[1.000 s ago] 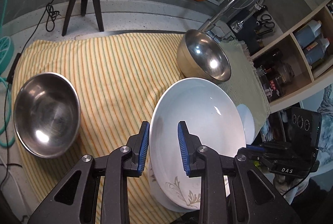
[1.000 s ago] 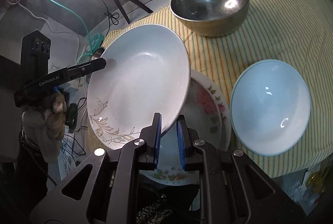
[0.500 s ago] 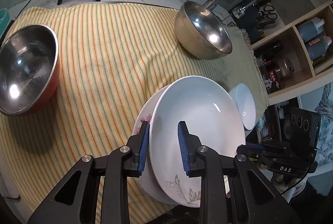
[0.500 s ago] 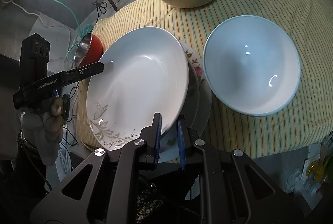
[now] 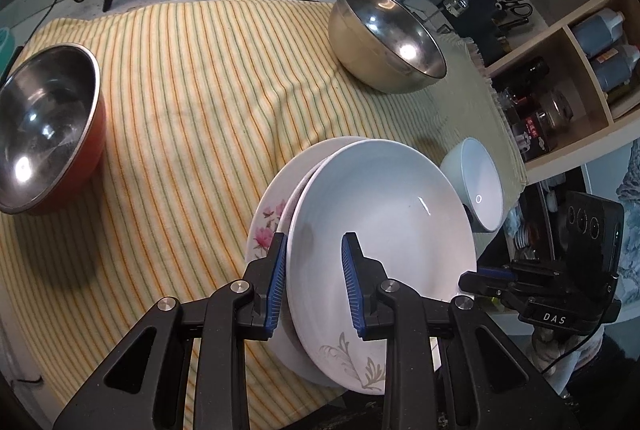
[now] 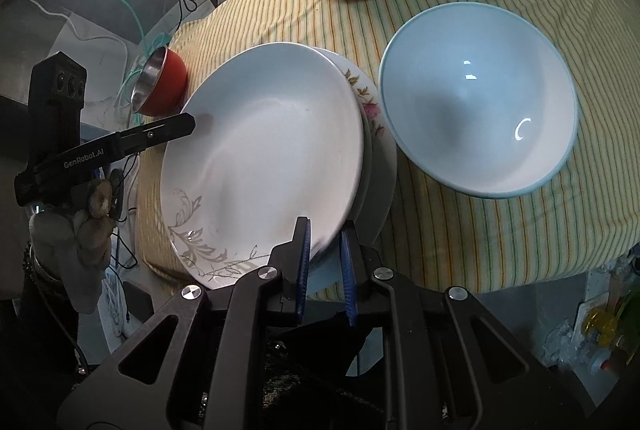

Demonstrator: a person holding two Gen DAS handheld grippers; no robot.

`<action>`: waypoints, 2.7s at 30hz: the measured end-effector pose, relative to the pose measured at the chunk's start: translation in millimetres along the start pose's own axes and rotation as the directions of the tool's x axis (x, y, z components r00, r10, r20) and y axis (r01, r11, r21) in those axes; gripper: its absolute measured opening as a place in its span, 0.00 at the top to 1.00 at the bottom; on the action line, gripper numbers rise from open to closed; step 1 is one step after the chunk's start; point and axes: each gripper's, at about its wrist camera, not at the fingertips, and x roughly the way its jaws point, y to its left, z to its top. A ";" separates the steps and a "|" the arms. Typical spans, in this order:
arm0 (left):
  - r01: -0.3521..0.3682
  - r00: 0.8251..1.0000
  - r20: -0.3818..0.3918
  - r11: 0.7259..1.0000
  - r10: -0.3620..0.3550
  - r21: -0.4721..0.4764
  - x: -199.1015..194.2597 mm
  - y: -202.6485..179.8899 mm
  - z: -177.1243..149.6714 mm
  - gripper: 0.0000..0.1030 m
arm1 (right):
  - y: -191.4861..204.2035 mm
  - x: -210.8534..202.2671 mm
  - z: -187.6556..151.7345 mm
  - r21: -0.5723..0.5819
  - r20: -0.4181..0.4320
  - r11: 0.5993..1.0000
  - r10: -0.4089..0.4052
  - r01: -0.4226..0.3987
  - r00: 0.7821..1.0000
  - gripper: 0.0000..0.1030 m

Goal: Organize plates and bowls
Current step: 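Lower the leaf-print white plate onto the floral plate stack with both grippers, then open both grippers and release the white plate on the stack, then move both grippers to the rim of the large steel bowl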

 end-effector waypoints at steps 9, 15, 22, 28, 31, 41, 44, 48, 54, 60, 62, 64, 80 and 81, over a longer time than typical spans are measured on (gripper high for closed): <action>-0.045 0.999 -0.005 0.998 0.045 0.039 0.2 -6.1 -1.1 0.75 | 1.4 1.5 -2.3 -0.018 -0.013 1.000 -0.022 0.022 1.000 0.85; -0.101 0.995 0.002 0.991 0.101 0.082 1.5 -13.4 -0.4 0.75 | 4.8 3.0 -2.6 -0.034 -0.017 0.999 -0.036 0.035 0.999 0.83; -0.102 0.995 -0.001 0.991 0.102 0.088 1.4 -12.6 -0.1 0.75 | 8.5 3.8 -3.0 -0.055 -0.013 0.997 -0.052 0.051 0.999 0.83; -0.128 0.992 0.002 0.987 0.129 0.102 1.9 -16.8 -0.5 0.72 | 8.0 4.2 -2.3 -0.051 -0.014 0.998 -0.048 0.047 0.999 0.83; -0.142 0.990 0.016 0.984 0.141 0.107 -0.5 -18.4 -0.8 0.72 | 7.3 3.1 -1.0 -0.050 -0.012 0.998 -0.044 0.044 0.999 0.83; -0.171 0.984 0.069 0.976 0.163 0.138 -14.0 -21.7 0.2 0.71 | 2.8 0.2 -0.3 -0.038 -0.008 0.999 -0.033 0.032 0.999 0.82; -0.161 0.986 0.068 0.978 0.153 0.132 -14.5 -21.7 -0.2 0.71 | 2.5 -0.5 0.3 -0.037 -0.008 0.999 -0.032 0.031 0.999 0.81; -0.143 0.988 0.072 0.983 0.135 0.119 -17.2 -21.8 2.5 0.71 | 2.2 -6.3 1.9 -0.034 0.003 0.999 -0.025 0.025 1.000 0.78; -0.119 0.988 0.105 0.989 0.110 0.085 -28.7 -22.5 8.6 0.71 | 2.6 -29.0 10.2 -0.029 0.063 0.999 0.023 -0.021 0.998 0.71; -0.078 0.985 0.154 0.997 0.073 0.025 -36.6 -21.3 18.9 0.54 | -1.6 -57.4 26.4 -0.038 0.146 0.998 0.060 -0.055 0.987 0.47; -0.064 0.984 0.166 0.998 0.063 0.006 -37.5 -20.9 22.3 0.52 | -5.2 -65.7 33.1 -0.035 0.170 0.998 0.062 -0.057 0.983 0.39; -0.055 0.983 0.178 0.998 0.056 -0.013 -37.5 -21.8 26.0 0.45 | -11.2 -73.9 40.3 -0.032 0.192 0.998 0.063 -0.058 0.979 0.37; 0.005 0.966 0.259 0.996 0.019 -0.094 -18.3 -46.8 65.5 0.45 | -75.3 -110.7 112.6 -0.039 0.263 0.999 0.036 -0.027 0.964 0.36; 0.010 0.965 0.263 0.995 0.016 -0.099 -15.4 -48.1 68.8 0.45 | -77.9 -110.0 116.7 -0.041 0.261 0.999 0.039 -0.029 0.964 0.36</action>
